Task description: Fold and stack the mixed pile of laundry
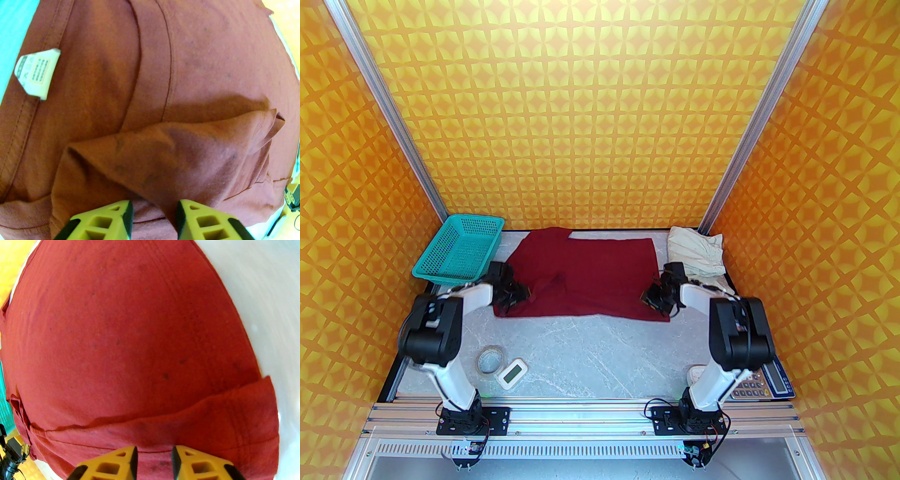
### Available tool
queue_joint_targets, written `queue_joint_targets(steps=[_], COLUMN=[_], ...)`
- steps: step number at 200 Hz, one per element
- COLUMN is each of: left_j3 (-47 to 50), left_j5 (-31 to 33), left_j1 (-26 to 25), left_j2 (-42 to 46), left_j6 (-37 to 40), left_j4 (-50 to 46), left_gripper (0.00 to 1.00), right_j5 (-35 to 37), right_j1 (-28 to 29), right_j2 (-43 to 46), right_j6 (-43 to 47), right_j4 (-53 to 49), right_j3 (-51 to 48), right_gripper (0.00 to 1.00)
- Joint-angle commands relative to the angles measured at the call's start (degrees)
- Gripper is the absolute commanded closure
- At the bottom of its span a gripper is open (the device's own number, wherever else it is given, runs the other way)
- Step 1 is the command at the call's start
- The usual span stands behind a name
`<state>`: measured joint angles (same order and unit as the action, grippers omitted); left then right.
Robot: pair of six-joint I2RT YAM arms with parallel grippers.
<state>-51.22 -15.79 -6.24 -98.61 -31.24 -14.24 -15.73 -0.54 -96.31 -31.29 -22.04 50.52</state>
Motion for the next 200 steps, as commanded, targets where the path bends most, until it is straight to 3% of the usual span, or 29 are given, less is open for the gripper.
queue_joint_targets(steps=[1,32,65,148,200], left_j3=[8.02,12.87,2.64,-31.89,-44.08], left_j5=[0.41,-0.14,-0.38,-2.57,-2.58], left_j1=[0.36,-0.39,-1.68,-2.34,-1.89], left_j2=[4.87,15.73,15.29,-15.60,-29.78], left_j6=[-1.81,-1.66,2.24,3.97,3.81], left_j4=[-8.22,-12.97,-17.49,-10.97,-10.86], left_gripper=[0.64,0.58,0.53,0.56,0.57], right_j5=[4.02,4.56,5.77,3.75,5.74], right_j1=[-0.26,-0.33,-0.30,-0.08,-0.17], right_j2=[4.99,14.59,14.93,-11.51,-27.53], right_j6=[1.84,2.82,4.75,4.22,4.38], right_j4=[-10.49,-15.06,-17.98,-10.37,-12.06], right_j3=[-6.81,-11.58,-2.11,24.72,38.56], right_gripper=[0.67,0.67,0.66,0.67,0.68])
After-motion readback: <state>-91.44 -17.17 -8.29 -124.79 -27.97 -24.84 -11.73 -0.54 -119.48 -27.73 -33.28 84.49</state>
